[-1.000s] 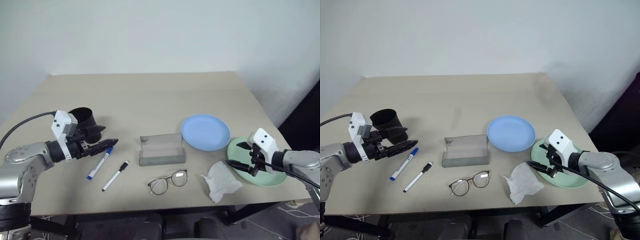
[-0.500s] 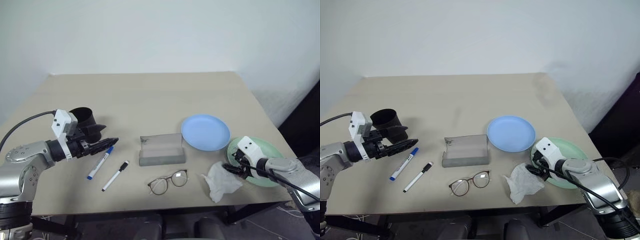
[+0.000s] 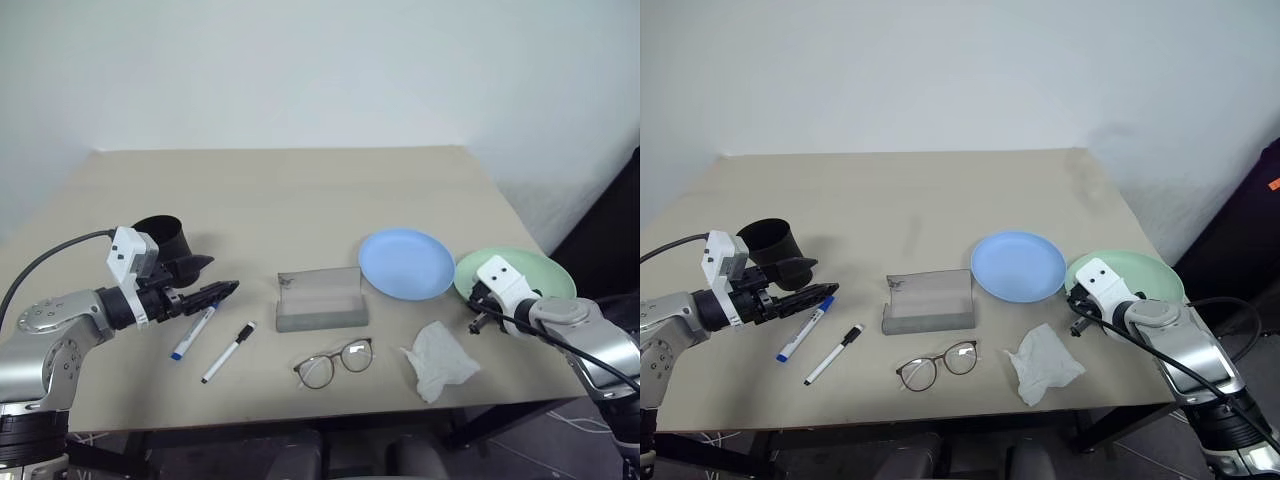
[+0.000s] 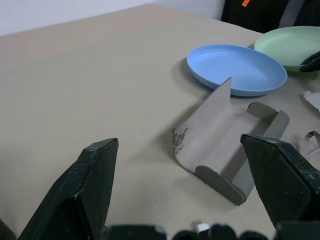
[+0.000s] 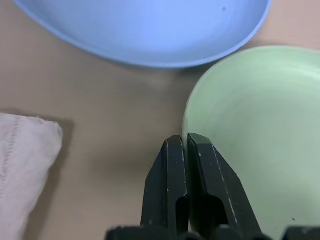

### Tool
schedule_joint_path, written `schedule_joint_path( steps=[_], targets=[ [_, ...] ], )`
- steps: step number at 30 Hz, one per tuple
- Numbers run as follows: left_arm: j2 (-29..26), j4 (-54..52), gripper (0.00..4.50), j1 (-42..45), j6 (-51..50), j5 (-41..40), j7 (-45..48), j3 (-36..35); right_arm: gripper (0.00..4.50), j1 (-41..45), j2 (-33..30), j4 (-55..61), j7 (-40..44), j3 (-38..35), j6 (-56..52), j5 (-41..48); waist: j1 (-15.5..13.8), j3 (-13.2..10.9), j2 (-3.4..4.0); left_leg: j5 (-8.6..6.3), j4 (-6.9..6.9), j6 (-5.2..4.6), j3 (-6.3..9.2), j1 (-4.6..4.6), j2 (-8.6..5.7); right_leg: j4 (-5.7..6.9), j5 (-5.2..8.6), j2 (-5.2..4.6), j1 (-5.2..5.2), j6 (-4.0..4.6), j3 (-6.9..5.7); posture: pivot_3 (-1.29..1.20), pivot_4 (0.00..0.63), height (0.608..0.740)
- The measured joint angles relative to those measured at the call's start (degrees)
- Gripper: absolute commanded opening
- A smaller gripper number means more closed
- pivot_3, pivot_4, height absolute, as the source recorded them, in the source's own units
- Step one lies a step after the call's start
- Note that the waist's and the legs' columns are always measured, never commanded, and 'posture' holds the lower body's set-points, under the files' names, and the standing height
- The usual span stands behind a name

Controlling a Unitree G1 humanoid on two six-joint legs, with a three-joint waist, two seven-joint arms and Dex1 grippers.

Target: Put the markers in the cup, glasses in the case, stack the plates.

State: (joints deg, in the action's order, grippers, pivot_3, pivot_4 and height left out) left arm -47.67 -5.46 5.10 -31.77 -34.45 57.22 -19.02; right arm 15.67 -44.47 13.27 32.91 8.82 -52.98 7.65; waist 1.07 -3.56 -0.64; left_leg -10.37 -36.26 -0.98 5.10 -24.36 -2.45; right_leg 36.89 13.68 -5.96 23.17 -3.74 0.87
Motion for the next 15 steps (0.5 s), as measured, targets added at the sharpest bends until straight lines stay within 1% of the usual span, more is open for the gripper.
schedule_joint_path(
  steps=[6, 8, 13, 15],
  targets=[
    [0.0, 0.01, 4.18, 0.04, 0.0, 0.0, -0.25, 0.0, 0.03, 3.47, -0.28, -8.41, -3.28, 0.97, 5.92, -5.65, 0.02, 0.0, 0.06, 0.0, 0.04, 0.0, -0.09, -0.06, -0.08, 0.03, -0.22, 0.02, 0.14, 0.14, 0.01, 0.0, 0.0, 0.704],
    [0.0, 0.01, 4.18, 0.1, 0.0, 0.0, -0.32, 0.0, 0.03, 5.33, 0.57, -9.97, -4.58, 0.64, 8.85, -6.92, 0.07, 0.02, 0.1, 0.0, 0.07, 0.0, -0.15, -0.05, -0.06, 0.04, -0.31, 0.06, 0.18, 0.23, 0.01, 0.0, 0.0, 0.704],
    [0.0, 0.0, 4.18, 0.8, -0.01, -0.02, -0.47, 0.01, 0.03, 9.14, 5.29, -10.59, -5.15, -1.3, 15.19, -6.72, 0.3, 0.02, 0.1, 0.12, 0.09, -0.19, -0.25, -0.04, 0.02, 0.08, -0.34, 0.1, 0.15, 0.24, 0.01, 0.0, 0.0, 0.704],
    [0.0, 0.02, 4.18, 0.9, -0.02, -0.01, -0.55, 0.01, 0.03, 10.62, 8.04, -10.5, -3.46, -2.47, 16.15, -4.34, 0.3, 0.02, 0.11, 0.12, 0.09, -0.2, -0.24, -0.04, 0.02, 0.07, -0.34, 0.11, 0.13, 0.24, 0.01, 0.0, 0.0, 0.704]
  ],
)
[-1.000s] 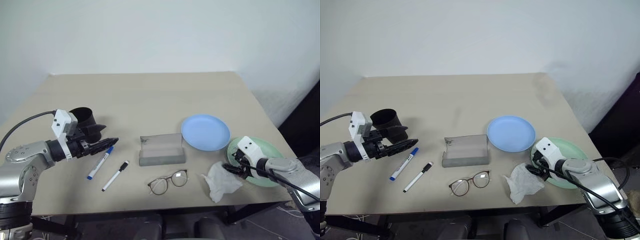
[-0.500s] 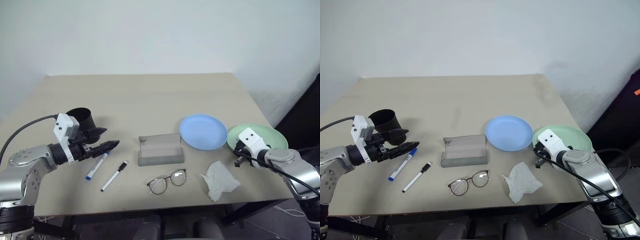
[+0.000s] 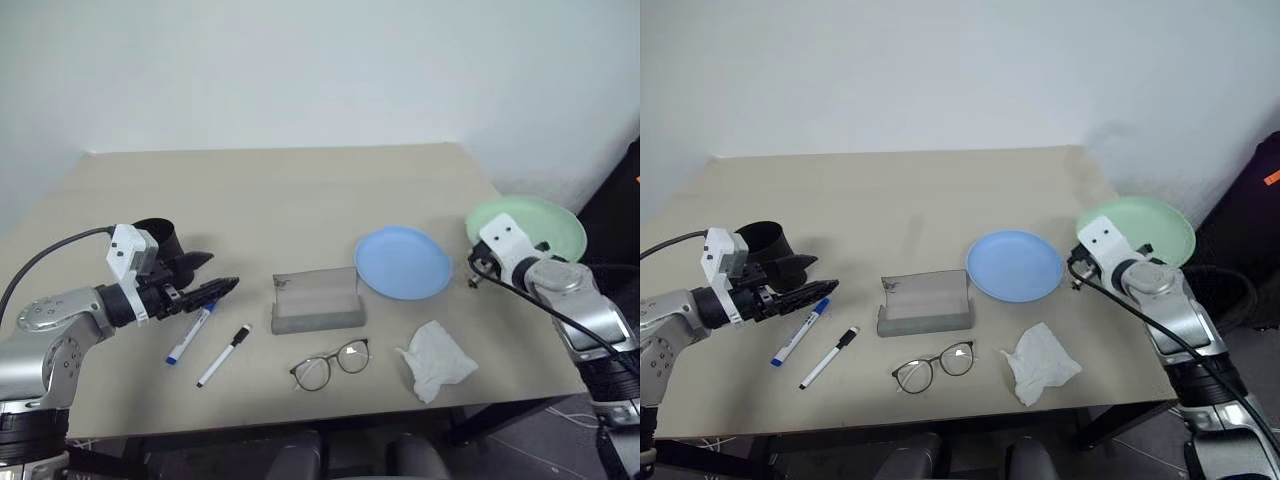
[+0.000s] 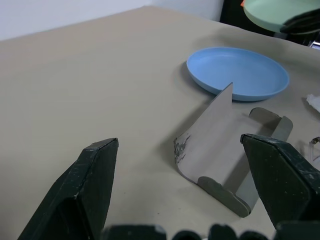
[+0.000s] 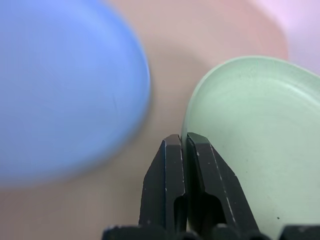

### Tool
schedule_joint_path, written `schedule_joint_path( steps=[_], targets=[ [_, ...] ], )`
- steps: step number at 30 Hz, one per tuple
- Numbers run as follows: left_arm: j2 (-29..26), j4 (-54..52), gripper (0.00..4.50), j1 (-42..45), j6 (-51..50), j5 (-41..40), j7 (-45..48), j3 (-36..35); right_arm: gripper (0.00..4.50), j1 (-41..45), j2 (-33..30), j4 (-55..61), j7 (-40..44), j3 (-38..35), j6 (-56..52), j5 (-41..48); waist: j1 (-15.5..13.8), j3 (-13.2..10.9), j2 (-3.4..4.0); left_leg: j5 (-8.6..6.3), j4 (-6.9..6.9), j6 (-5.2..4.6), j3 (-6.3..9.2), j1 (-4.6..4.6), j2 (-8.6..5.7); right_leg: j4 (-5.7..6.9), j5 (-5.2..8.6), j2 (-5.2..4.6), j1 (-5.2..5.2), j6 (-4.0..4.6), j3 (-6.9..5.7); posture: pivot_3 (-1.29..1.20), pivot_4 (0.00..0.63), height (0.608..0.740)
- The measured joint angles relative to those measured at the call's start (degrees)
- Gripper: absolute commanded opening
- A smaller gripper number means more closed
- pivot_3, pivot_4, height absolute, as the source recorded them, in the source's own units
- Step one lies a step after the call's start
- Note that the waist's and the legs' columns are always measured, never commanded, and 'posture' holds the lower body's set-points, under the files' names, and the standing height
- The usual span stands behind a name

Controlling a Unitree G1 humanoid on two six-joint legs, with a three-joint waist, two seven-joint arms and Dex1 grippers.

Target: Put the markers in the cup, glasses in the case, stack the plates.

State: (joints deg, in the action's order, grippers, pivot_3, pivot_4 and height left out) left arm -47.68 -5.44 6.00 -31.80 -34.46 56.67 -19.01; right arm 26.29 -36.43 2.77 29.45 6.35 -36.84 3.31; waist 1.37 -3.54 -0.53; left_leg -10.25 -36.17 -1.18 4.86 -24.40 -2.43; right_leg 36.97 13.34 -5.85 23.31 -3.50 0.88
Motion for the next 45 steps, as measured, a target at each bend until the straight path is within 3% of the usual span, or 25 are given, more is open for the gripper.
schedule_joint_path(
  steps=[4, 20, 45],
  targets=[
    [0.0, -0.01, 4.18, 0.18, -0.05, -0.01, -0.23, 0.03, 0.03, 2.46, 4.38, 0.93, 5.16, -0.35, 1.62, 5.38, -0.12, -0.01, 0.01, 0.0, -0.03, -0.01, 0.08, 0.0, -0.03, 0.0, 0.01, 0.01, 0.02, -0.01, -0.02, 0.0, 0.0, 0.704],
    [0.04, -2.25, 4.18, -0.17, -1.47, -0.43, -2.24, -0.3, 0.03, 2.83, 6.23, 1.18, 16.96, 6.2, 6.75, 6.57, -0.12, 0.01, 0.03, -0.11, -0.03, 0.19, 0.11, 0.02, -0.03, 0.01, -0.05, 0.03, 0.05, 0.04, -0.03, 0.0, 0.0, 0.704],
    [0.36, -4.56, 4.18, -1.48, -2.57, -2.28, -3.71, -2.03, 0.03, 2.27, 7.58, -6.35, 19.5, 11.27, 11.61, 2.27, -0.11, 0.01, 0.02, -0.11, -0.02, 0.21, 0.1, 0.03, -0.04, 0.03, -0.06, 0.04, 0.06, 0.05, -0.03, 0.0, 0.0, 0.704]
  ],
)
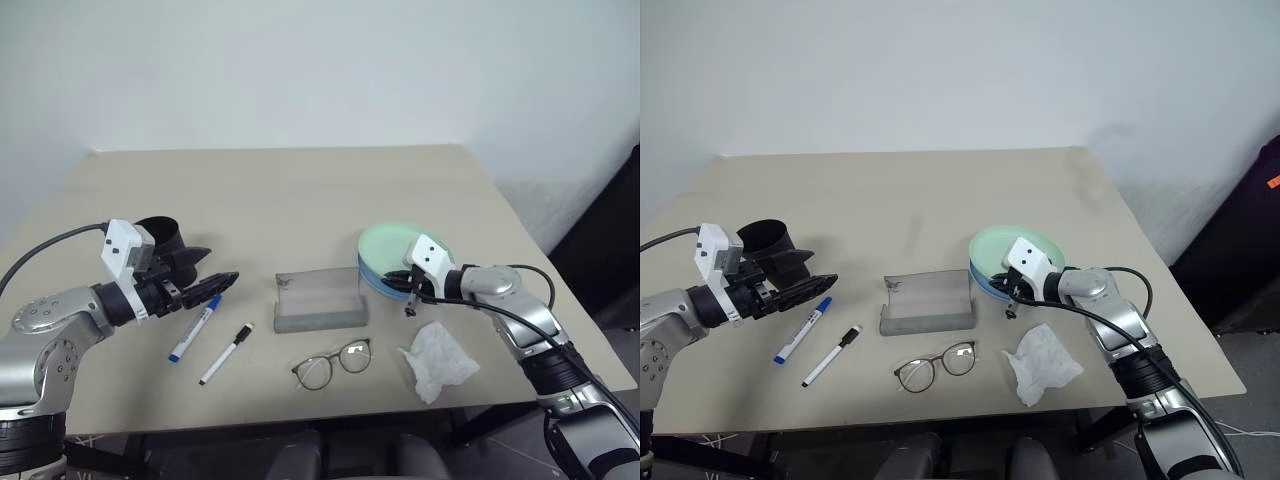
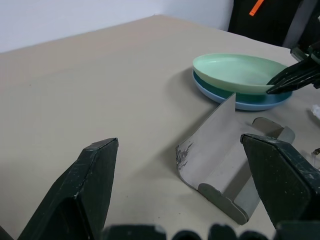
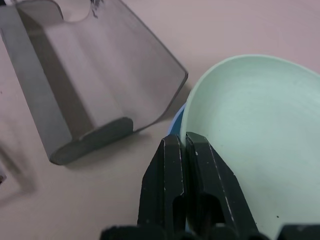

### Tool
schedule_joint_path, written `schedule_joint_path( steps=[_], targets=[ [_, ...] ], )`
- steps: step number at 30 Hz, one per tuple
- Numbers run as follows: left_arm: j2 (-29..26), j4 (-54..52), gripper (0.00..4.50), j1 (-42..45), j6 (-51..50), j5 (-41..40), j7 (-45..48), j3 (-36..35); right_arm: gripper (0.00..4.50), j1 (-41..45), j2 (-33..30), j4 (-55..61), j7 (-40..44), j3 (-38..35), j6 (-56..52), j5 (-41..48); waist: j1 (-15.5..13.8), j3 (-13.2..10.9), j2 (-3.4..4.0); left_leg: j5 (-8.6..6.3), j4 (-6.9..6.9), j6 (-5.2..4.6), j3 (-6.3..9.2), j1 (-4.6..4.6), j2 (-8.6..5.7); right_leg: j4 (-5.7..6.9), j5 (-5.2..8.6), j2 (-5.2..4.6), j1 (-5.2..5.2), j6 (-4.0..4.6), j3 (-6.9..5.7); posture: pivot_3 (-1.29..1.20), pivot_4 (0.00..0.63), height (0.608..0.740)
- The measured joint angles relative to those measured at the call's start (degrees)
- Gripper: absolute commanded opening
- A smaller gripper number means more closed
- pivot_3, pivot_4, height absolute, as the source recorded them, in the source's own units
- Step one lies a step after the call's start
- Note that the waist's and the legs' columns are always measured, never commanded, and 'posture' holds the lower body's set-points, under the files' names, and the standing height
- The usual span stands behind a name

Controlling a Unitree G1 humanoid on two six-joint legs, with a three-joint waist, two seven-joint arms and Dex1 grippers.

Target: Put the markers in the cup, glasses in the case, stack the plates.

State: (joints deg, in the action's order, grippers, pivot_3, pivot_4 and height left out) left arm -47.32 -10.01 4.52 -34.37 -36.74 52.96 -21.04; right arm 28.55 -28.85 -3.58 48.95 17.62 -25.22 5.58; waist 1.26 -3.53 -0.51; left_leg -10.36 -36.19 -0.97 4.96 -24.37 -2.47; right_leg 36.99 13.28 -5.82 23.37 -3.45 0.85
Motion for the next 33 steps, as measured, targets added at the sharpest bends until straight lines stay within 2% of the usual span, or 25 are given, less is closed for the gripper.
schedule_joint_path(
  steps=[2, 5, 12, 16, 20, 23, 27, 33],
  targets=[
    [0.0, 0.0, 4.18, 0.0, 0.0, 0.0, 0.01, 0.0, 0.03, -0.01, 0.0, -0.05, -0.03, 0.1, 0.0, -0.17, 0.01, 0.0, 0.0, 0.0, 0.0, 0.0, 0.0, 0.0, 0.0, 0.0, 0.0, 0.0, 0.0, 0.0, 0.0, 0.0, 0.0, 0.704],
    [0.0, 0.0, 4.18, 0.0, 0.0, 0.01, 0.06, 0.0, 0.71, -0.03, -0.01, -0.05, -0.04, 0.1, 0.04, -0.62, -0.01, 0.0, 0.0, 0.0, 0.0, 0.0, 0.0, 0.0, 0.0, 0.0, 0.0, 0.0, -0.01, 0.0, 0.0, 0.0, 0.0, 0.704],
    [-0.01, 0.05, 4.18, 0.02, 0.03, 0.01, 0.2, -0.06, 3.09, 0.08, -2.87, 1.88, 1.72, -2.0, -2.41, 0.24, -0.11, -0.01, 0.02, 0.0, -0.01, 0.0, 0.0, -0.01, -0.01, 0.0, 0.0, -0.01, -0.01, 0.0, 0.0, 0.0, 0.0, 0.704],
    [-0.01, 0.19, 4.18, 0.02, 0.07, 0.02, 0.37, -0.17, 3.09, 0.19, -7.49, 8.94, 6.27, -6.36, -8.66, 5.78, -0.12, 0.0, 0.0, 0.0, -0.01, -0.01, 0.01, 0.01, 0.03, -0.01, 0.01, 0.0, -0.03, -0.01, 0.0, 0.0, 0.0, 0.704],
    [-0.01, 0.78, 4.18, 0.19, 0.26, 0.07, 0.74, -0.16, 3.09, -0.37, -12.78, 17.84, 11.45, -11.11, -19.59, 15.67, -0.2, -0.01, 0.02, -0.01, -0.01, -0.01, 0.02, -0.01, 0.01, -0.03, 0.08, -0.04, -0.03, -0.12, -0.01, 0.0, 0.0, 0.704],
    [-0.01, 1.52, 4.18, 0.34, 0.67, 0.18, 0.86, -0.13, 3.09, -4.43, -16.93, 26.05, 12.94, -13.52, -25.63, 21.07, -0.31, 0.04, -0.06, -0.04, 0.0, 0.02, 0.05, 0.0, 0.04, -0.05, 0.18, -0.07, -0.05, -0.25, -0.05, 0.0, 0.0, 0.704],
    [-0.01, 1.96, 4.18, 0.6, 1.16, 0.26, 1.27, 0.03, 3.09, -9.19, -17.45, 31.71, 11.29, -11.9, -29.91, 23.76, -0.19, 0.04, -0.05, -0.06, -0.01, 0.04, -0.03, -0.02, 0.13, -0.06, 0.25, -0.14, 0.01, -0.13, -0.04, 0.0, 0.0, 0.704],
    [-0.01, 3.22, 4.18, 1.17, 1.3, 0.6, 2.09, 0.55, 3.09, -9.38, -18.65, 34.66, 6.07, -6.61, -32.58, 22.4, -0.33, 0.04, -0.05, -0.06, -0.02, 0.04, -0.02, -0.03, 0.17, -0.06, 0.25, -0.17, 0.02, -0.12, -0.05, 0.0, 0.0, 0.704]
  ],
)
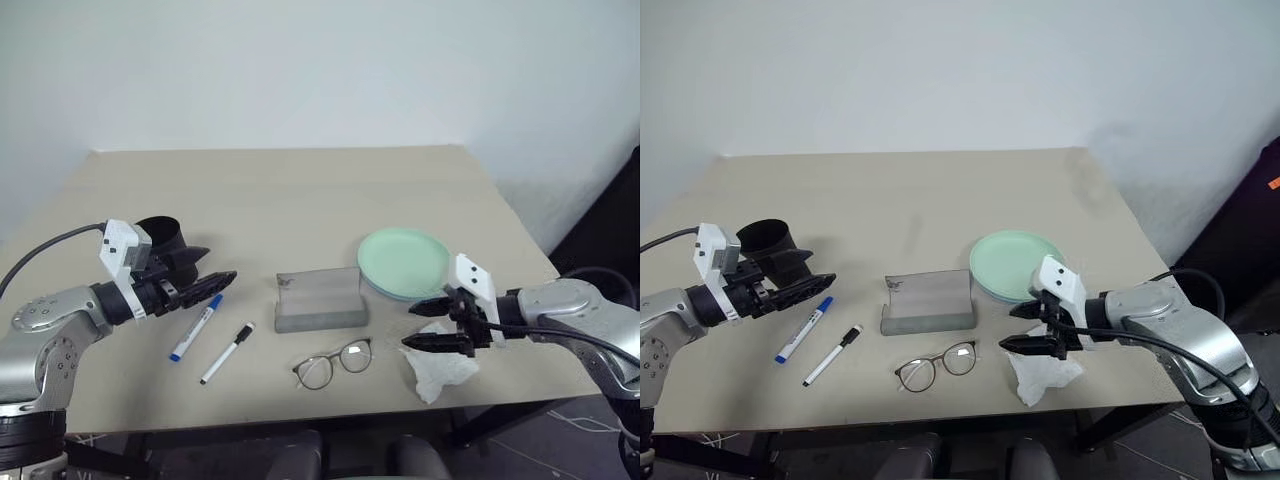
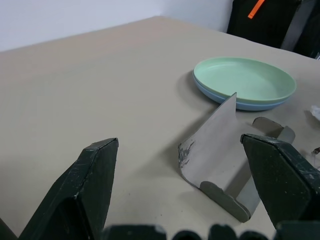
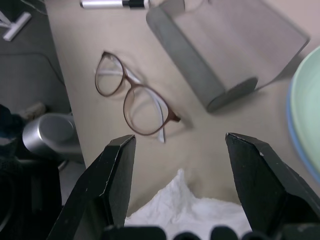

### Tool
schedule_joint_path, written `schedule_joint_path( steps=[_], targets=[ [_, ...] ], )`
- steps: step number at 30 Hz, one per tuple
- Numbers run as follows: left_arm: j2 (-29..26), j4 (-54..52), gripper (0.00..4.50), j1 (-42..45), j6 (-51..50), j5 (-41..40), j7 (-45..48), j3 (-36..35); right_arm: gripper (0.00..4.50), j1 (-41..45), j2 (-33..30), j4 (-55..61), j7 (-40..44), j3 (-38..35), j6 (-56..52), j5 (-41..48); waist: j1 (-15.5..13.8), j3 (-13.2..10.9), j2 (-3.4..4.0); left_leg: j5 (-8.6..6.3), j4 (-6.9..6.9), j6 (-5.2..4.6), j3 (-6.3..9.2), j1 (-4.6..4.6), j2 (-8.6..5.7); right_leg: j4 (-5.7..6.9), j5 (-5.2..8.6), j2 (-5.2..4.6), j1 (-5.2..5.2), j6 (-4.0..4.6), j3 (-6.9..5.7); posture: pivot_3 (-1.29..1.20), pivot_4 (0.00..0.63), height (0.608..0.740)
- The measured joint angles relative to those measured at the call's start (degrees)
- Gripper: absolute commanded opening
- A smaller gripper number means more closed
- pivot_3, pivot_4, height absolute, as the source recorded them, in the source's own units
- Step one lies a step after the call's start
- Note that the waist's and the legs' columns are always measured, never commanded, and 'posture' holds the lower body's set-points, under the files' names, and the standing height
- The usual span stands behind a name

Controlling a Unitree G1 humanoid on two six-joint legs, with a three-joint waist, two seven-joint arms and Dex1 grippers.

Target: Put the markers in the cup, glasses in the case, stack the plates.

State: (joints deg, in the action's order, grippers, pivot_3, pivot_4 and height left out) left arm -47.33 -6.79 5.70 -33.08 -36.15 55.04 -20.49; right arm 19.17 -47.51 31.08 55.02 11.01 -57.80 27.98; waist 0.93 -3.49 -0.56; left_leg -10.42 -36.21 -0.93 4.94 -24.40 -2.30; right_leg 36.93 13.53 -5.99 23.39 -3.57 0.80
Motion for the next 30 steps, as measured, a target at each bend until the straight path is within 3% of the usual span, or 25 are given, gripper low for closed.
schedule_joint_path(
  steps=[8, 19, 22, 29, 30],
  targets=[
    [0.0, 0.23, 4.18, 0.52, 0.02, 0.44, 0.49, 0.11, 3.09, -0.02, -1.36, 2.04, -5.22, 8.43, -1.31, -4.7, -0.15, 0.0, 0.0, 0.0, 0.0, 0.0, -0.01, -0.01, 0.13, -0.01, 0.01, 0.0, 0.01, 0.01, 0.0, 0.0, 0.0, 0.704],
    [-0.16, 0.22, 4.18, 0.1, -0.05, 0.44, 0.62, -0.04, 3.09, -1.98, -3.18, 0.56, -7.31, 14.73, 2.47, -11.33, -0.15, 0.0, 0.0, 0.0, -0.01, 0.0, -0.02, -0.01, 0.12, -0.02, 0.01, 0.0, 0.0, 0.0, -0.02, 0.0, 0.0, 0.704],
    [-0.16, 0.12, 4.18, 0.06, -0.11, 0.42, 0.56, -0.05, 2.55, -2.2, -3.18, -1.05, -7.35, 15.11, 4.45, -12.92, -0.16, 0.0, 0.0, 0.0, -0.01, 0.0, -0.02, -0.01, 0.12, -0.02, 0.01, 0.02, 0.0, 0.0, -0.03, 0.0, 0.0, 0.704],
    [-0.17, -0.03, 4.18, 0.07, -0.21, 0.41, 0.4, -0.06, 0.02, -2.51, -4.67, -1.63, -5.84, 15.99, 8.44, -16.21, -0.16, 0.0, 0.0, 0.0, -0.01, 0.0, -0.02, -0.01, 0.11, -0.02, 0.01, 0.02, 0.0, -0.01, -0.03, 0.0, 0.0, 0.704],
    [-0.17, -0.03, 4.18, 0.06, -0.21, 0.41, 0.38, -0.05, 0.01, -2.53, -5.31, -1.64, -5.15, 16.05, 9.1, -16.49, -0.16, 0.0, 0.0, 0.0, -0.01, 0.0, -0.03, -0.01, 0.11, -0.02, 0.01, 0.02, -0.01, -0.01, -0.03, 0.0, 0.0, 0.704]
  ],
)
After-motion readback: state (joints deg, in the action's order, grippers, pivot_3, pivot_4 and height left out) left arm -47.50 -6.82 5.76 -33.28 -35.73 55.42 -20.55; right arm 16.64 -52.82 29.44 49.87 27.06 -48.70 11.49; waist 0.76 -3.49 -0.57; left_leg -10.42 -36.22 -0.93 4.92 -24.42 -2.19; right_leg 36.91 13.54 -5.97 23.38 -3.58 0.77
